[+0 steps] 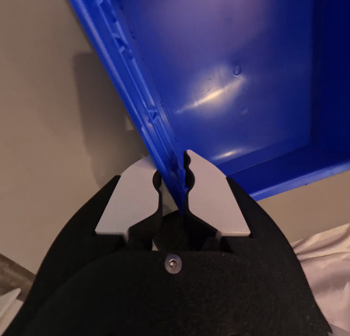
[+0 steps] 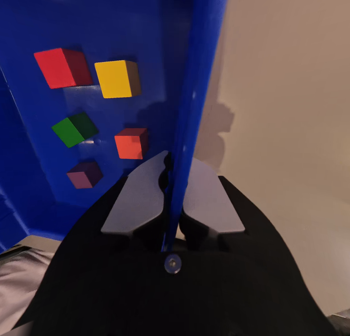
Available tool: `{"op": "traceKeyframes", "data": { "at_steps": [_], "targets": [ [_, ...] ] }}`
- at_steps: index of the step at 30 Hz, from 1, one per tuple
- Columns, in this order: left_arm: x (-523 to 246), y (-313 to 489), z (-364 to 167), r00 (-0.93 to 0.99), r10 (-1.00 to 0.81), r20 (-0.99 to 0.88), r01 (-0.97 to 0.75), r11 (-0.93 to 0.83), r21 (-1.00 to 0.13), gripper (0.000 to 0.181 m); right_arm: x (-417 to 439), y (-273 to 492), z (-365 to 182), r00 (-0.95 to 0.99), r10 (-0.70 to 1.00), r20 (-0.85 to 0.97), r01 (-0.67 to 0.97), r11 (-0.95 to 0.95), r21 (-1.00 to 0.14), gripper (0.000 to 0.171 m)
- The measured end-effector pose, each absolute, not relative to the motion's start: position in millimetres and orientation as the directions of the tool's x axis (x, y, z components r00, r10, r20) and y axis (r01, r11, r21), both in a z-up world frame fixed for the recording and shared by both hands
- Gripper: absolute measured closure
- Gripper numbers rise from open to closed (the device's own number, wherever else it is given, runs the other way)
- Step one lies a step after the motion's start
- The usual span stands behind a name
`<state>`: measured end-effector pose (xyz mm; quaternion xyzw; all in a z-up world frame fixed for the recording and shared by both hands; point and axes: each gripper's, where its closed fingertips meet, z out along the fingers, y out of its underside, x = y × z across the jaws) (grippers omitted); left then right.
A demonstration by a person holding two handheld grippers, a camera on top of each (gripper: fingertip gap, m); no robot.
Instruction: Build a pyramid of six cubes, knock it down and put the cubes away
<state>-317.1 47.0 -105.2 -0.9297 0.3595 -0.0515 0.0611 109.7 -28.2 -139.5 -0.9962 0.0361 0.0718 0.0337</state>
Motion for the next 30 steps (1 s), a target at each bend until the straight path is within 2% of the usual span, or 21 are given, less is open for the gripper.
{"op": "traceKeyframes", "data": {
  "at_steps": [3,7,10,16,20,24,30],
  "targets": [
    [-313.3,53.3,-96.5,0.699,-0.710,0.082,-0.681,-0.697,-0.224,0.154,110.7,-32.0,-139.6,0.982,-0.097,-0.164,-0.101,-0.995,-0.019,0.163],
    [-316.1,57.6,-57.1,0.661,-0.729,0.178,-0.621,-0.664,-0.416,0.144,117.3,-36.4,-139.7,0.981,-0.100,-0.169,-0.094,-0.995,0.043,0.164],
    [-339.1,58.1,-22.1,0.675,-0.711,0.196,-0.527,-0.651,-0.546,0.147,125.1,-35.7,-139.2,0.981,-0.084,-0.176,-0.077,-0.996,0.050,0.164],
    [-393.5,51.4,22.5,0.739,-0.649,0.182,-0.371,-0.617,-0.695,0.154,138.8,-43.4,-126.9,0.979,-0.067,-0.191,-0.053,-0.996,0.077,0.164],
    [-415.9,47.8,42.3,0.771,-0.614,0.167,-0.300,-0.582,-0.756,0.155,141.6,-43.0,-89.6,0.973,-0.079,-0.215,-0.068,-0.996,0.056,0.165],
    [-449.7,42.3,50.8,0.846,-0.522,0.106,-0.259,-0.577,-0.775,0.154,130.6,-35.2,-30.6,0.984,-0.067,-0.164,-0.060,-0.997,0.045,0.165],
    [-500.4,23.7,68.5,0.920,-0.373,0.117,-0.117,-0.547,-0.829,0.154,49.8,2.8,39.9,0.991,0.038,-0.131,0.043,-0.999,0.030,0.165]
  ]
}}
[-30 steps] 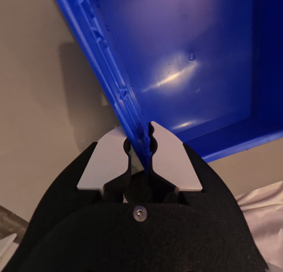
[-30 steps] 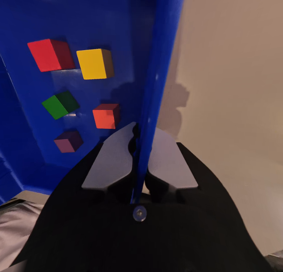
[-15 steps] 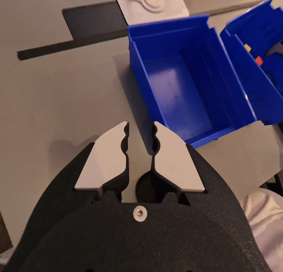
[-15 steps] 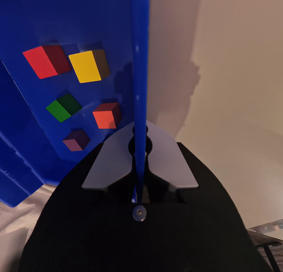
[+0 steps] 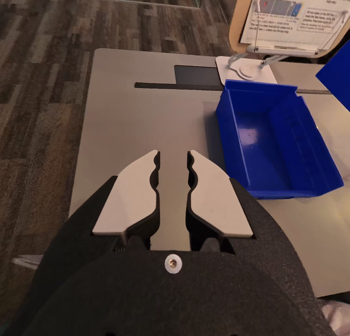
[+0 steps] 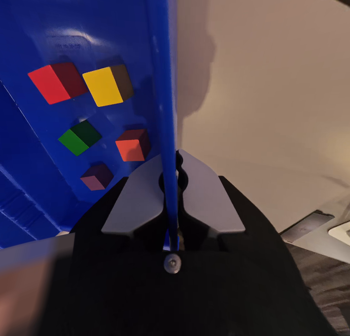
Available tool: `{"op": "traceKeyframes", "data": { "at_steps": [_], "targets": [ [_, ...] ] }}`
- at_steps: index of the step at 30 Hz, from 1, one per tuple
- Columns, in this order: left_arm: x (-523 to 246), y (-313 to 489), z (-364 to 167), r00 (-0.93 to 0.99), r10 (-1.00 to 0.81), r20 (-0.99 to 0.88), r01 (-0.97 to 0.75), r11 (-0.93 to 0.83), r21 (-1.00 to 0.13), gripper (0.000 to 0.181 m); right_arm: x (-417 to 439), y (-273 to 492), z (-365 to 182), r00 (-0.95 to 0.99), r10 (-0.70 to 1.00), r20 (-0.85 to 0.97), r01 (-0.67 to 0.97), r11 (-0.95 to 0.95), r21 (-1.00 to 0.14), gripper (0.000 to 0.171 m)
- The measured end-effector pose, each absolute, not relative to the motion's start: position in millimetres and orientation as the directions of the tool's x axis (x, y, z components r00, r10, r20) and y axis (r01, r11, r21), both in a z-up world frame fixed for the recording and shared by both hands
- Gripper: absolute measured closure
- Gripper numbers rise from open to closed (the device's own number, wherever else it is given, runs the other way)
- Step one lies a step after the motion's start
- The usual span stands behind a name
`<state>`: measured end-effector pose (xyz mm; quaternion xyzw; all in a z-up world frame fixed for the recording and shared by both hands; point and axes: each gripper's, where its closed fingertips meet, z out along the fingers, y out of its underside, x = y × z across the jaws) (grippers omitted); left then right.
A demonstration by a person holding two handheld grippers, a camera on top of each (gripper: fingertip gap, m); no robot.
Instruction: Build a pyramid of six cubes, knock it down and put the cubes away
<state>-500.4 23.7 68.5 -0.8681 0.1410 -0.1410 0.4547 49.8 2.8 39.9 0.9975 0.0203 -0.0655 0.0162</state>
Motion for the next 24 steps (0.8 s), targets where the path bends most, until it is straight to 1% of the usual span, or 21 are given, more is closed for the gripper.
{"op": "traceKeyframes", "data": {
  "at_steps": [5,8,12,15,18,24],
  "targets": [
    [-529.9,11.9,72.6,0.947,-0.288,0.144,-0.032,-0.528,-0.849,0.154,-71.7,53.2,59.7,0.956,0.186,-0.227,0.184,-0.983,-0.027,0.166],
    [-547.5,6.3,74.3,0.958,-0.228,0.173,0.030,-0.519,-0.854,0.148,-151.5,79.8,62.3,0.921,0.258,-0.291,0.253,-0.966,-0.056,0.166],
    [-570.6,-5.6,82.8,0.959,-0.174,0.224,0.122,-0.460,-0.880,0.148,-248.5,107.3,56.8,0.885,0.320,-0.339,0.314,-0.946,-0.074,0.166],
    [-583.1,-14.5,85.7,0.955,-0.154,0.252,0.166,-0.426,-0.890,0.150,-306.8,123.8,48.1,0.875,0.347,-0.338,0.336,-0.937,-0.091,0.166],
    [-592.1,-22.9,83.8,0.957,-0.139,0.253,0.176,-0.414,-0.893,0.150,-350.9,137.1,33.0,0.874,0.348,-0.340,0.336,-0.937,-0.096,0.166],
    [-603.0,-33.7,84.0,0.950,-0.135,0.282,0.213,-0.383,-0.899,0.153,-405.2,149.2,-10.8,0.887,0.310,-0.343,0.304,-0.950,-0.073,0.164]
  ]
}}
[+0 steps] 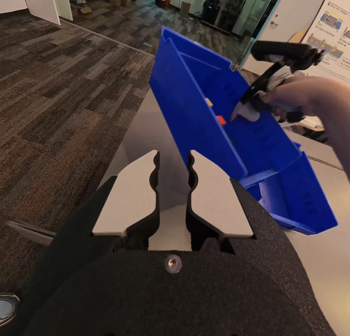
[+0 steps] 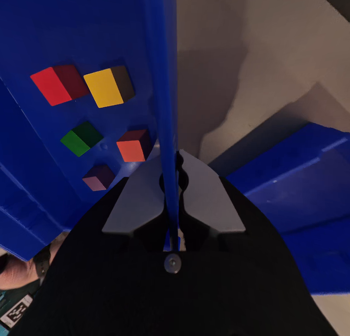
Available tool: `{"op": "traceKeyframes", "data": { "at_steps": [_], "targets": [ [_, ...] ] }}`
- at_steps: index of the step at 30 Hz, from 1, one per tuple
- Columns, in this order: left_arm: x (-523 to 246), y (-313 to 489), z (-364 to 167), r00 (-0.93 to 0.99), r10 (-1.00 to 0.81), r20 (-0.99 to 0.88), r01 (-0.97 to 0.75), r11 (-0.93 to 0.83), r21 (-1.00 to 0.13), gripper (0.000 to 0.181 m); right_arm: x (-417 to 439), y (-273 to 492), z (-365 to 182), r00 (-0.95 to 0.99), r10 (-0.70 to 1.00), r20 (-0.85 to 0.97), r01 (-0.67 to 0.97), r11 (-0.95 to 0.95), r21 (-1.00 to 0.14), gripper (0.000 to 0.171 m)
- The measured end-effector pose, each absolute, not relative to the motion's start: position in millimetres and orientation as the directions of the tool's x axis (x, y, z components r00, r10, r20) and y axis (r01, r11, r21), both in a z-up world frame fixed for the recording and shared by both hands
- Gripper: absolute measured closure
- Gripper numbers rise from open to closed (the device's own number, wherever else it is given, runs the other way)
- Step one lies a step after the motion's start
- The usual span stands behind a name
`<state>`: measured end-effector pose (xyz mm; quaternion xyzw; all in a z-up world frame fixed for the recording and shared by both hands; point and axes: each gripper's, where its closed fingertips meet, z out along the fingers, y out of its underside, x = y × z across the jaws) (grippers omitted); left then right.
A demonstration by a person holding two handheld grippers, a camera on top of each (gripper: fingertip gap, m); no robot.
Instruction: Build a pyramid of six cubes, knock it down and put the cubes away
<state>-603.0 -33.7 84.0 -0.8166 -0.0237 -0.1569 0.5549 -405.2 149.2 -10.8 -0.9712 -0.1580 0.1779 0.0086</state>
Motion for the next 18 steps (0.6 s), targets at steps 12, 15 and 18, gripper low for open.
{"op": "traceKeyframes", "data": {
  "at_steps": [12,15,18],
  "targets": [
    [-596.8,-31.3,82.2,0.944,-0.184,0.273,0.185,-0.389,-0.903,0.156,-401.7,147.7,-120.6,0.940,0.149,-0.306,0.162,-0.987,0.018,0.165],
    [-594.6,-29.4,82.3,0.945,-0.187,0.267,0.176,-0.393,-0.902,0.157,-401.9,144.7,-133.1,0.938,0.126,-0.322,0.143,-0.989,0.028,0.164],
    [-593.4,-28.0,81.7,0.948,-0.183,0.261,0.170,-0.402,-0.900,0.157,-411.0,148.6,-128.1,0.921,0.157,-0.356,0.163,-0.987,-0.015,0.149]
  ]
}}
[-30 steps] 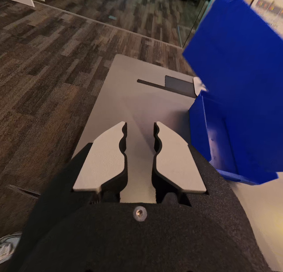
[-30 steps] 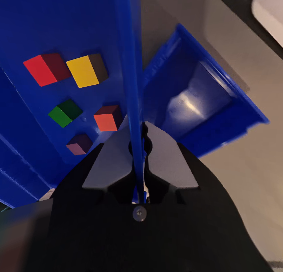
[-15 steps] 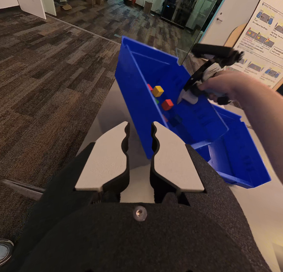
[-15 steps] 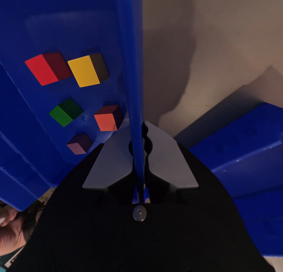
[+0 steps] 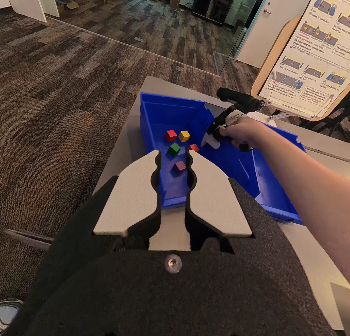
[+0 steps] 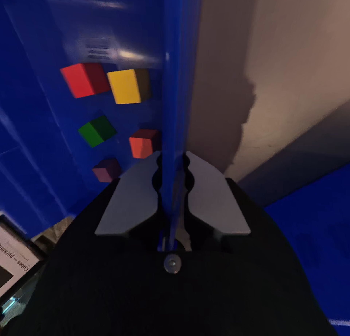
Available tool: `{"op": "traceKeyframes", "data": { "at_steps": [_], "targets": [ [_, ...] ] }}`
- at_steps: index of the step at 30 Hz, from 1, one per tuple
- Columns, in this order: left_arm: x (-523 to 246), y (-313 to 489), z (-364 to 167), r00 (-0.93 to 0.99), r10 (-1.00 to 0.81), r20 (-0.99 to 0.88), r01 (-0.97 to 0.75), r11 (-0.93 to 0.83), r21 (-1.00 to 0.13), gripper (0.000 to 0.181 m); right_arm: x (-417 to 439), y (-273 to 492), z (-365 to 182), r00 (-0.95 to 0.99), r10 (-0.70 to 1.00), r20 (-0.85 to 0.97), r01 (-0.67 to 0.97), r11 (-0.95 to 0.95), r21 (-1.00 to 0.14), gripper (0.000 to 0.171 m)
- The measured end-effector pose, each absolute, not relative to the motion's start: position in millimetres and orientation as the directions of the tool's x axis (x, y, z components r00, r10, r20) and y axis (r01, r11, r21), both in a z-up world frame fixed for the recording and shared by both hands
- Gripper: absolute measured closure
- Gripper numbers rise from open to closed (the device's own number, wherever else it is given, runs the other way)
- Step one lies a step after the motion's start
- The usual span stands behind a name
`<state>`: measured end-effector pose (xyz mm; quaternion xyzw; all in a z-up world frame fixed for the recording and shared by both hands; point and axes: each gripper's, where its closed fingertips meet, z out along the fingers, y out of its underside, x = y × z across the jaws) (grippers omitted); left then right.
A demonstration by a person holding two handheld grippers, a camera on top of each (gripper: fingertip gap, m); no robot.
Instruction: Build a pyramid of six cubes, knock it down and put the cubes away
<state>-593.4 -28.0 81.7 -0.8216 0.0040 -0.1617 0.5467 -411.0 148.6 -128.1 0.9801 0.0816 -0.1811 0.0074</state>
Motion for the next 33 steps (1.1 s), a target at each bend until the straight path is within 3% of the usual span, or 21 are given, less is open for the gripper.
{"op": "traceKeyframes", "data": {
  "at_steps": [3,4,8,11,14,17,20,24,26,27,33],
  "targets": [
    [-591.7,-27.5,81.7,0.949,-0.188,0.253,0.159,-0.408,-0.899,0.157,-422.0,150.9,-102.9,0.880,0.249,-0.405,0.228,-0.968,-0.101,0.127],
    [-591.8,-27.5,81.7,0.949,-0.187,0.252,0.158,-0.409,-0.899,0.157,-418.2,151.6,-89.7,0.867,0.330,-0.374,0.292,-0.944,-0.158,0.130],
    [-588.7,-27.5,84.9,0.948,-0.190,0.255,0.161,-0.402,-0.901,0.156,-376.4,151.9,-1.1,0.813,0.561,-0.154,0.387,-0.719,-0.577,0.138],
    [-581.0,-27.7,88.2,0.950,-0.208,0.232,0.135,-0.397,-0.908,0.156,-278.4,122.9,43.4,0.882,0.459,0.111,0.387,-0.568,-0.726,0.127],
    [-573.4,-27.4,90.2,0.953,-0.218,0.210,0.110,-0.399,-0.910,0.156,-141.7,89.0,36.6,0.948,0.143,0.283,0.306,-0.648,-0.698,0.105],
    [-568.2,-24.8,93.7,0.957,-0.214,0.195,0.098,-0.397,-0.913,0.156,-93.8,56.9,-6.6,0.998,0.045,0.035,0.057,-0.784,-0.619,0.101],
    [-563.5,-23.1,92.6,0.963,-0.205,0.174,0.075,-0.417,-0.906,0.156,-100.4,48.8,-42.8,0.988,0.043,-0.146,-0.041,-0.851,-0.524,0.106],
    [-556.6,-20.2,93.2,0.969,-0.202,0.142,0.042,-0.433,-0.900,0.156,-118.8,47.5,-85.9,0.990,0.066,-0.125,0.018,-0.934,-0.357,0.114],
    [-552.9,-19.0,92.5,0.970,-0.204,0.129,0.026,-0.444,-0.896,0.156,-121.8,44.5,-102.6,0.990,0.085,-0.112,0.053,-0.963,-0.264,0.135],
    [-551.2,-18.6,91.7,0.971,-0.206,0.122,0.016,-0.450,-0.893,0.156,-116.7,43.6,-107.6,0.993,0.082,-0.089,0.061,-0.972,-0.227,0.152],
    [-542.0,-14.9,92.8,0.970,-0.226,0.093,-0.020,-0.454,-0.891,0.156,-87.3,49.7,-108.6,0.982,0.035,-0.187,-0.002,-0.981,-0.194,0.164]
  ]
}}
